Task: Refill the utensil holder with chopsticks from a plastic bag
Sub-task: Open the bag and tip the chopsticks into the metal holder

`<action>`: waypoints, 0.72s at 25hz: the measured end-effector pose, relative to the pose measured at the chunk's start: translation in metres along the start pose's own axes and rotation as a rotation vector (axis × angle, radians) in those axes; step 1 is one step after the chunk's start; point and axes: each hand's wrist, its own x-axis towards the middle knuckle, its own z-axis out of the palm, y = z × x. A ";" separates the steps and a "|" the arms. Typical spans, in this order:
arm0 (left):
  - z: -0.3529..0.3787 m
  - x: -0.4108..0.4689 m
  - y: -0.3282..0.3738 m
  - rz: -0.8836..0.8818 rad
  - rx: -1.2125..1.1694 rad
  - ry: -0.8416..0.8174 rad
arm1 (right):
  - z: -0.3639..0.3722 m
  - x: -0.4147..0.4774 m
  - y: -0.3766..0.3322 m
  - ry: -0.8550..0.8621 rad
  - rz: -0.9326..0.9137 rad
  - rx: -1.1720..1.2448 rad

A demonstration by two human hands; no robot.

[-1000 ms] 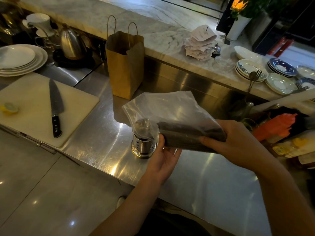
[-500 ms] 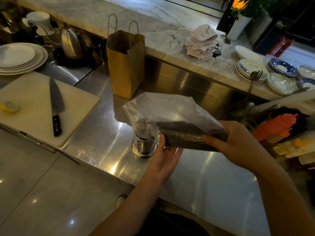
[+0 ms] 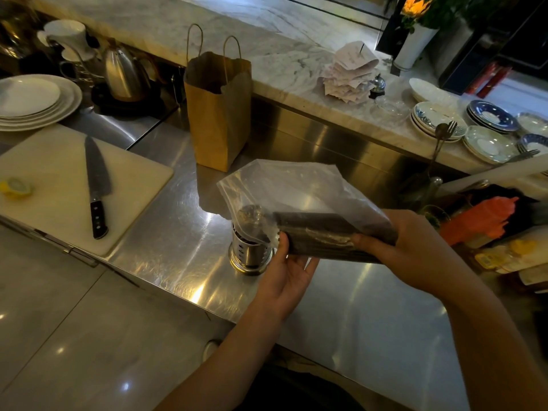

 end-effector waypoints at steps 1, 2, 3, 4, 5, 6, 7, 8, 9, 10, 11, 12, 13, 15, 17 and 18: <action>0.000 0.000 0.000 0.002 0.000 -0.001 | 0.000 -0.001 -0.001 -0.006 -0.007 -0.008; 0.000 0.000 0.000 0.006 0.002 0.000 | 0.000 -0.001 -0.001 0.002 -0.009 0.002; 0.001 0.000 0.001 0.003 0.000 0.003 | -0.001 -0.001 -0.001 0.015 -0.002 0.024; 0.001 0.000 0.000 -0.004 -0.003 0.007 | -0.001 -0.002 -0.001 0.016 0.002 0.041; 0.001 0.000 0.000 -0.006 -0.004 0.008 | -0.001 -0.002 -0.002 0.005 -0.004 0.045; 0.000 0.000 0.000 -0.004 -0.002 0.007 | -0.001 -0.001 -0.002 -0.004 -0.006 0.048; 0.000 0.000 0.000 0.000 0.002 0.006 | 0.000 -0.001 -0.001 -0.002 -0.001 0.054; 0.000 0.000 -0.001 0.000 0.008 0.005 | 0.000 0.000 0.000 0.006 0.007 0.060; 0.000 0.001 -0.001 0.002 0.011 0.004 | 0.000 0.000 0.000 0.006 0.010 0.061; -0.001 0.002 0.000 0.003 0.014 0.004 | 0.000 0.001 0.001 0.004 0.007 0.060; -0.001 0.002 0.000 0.006 0.016 0.005 | -0.001 0.001 0.001 0.006 0.005 0.062; 0.000 0.002 0.000 0.005 0.019 0.006 | -0.001 0.001 0.001 0.009 0.006 0.067; 0.000 0.002 0.000 0.001 0.019 0.006 | -0.001 0.001 0.001 0.007 0.004 0.066; -0.001 0.001 -0.001 -0.005 0.021 0.005 | -0.002 0.001 0.001 -0.003 0.000 0.057; 0.000 0.000 -0.001 -0.011 0.023 0.002 | -0.002 0.001 0.002 0.008 0.016 0.059; 0.000 0.001 -0.001 -0.012 0.020 0.001 | -0.002 0.001 0.003 0.005 0.016 0.051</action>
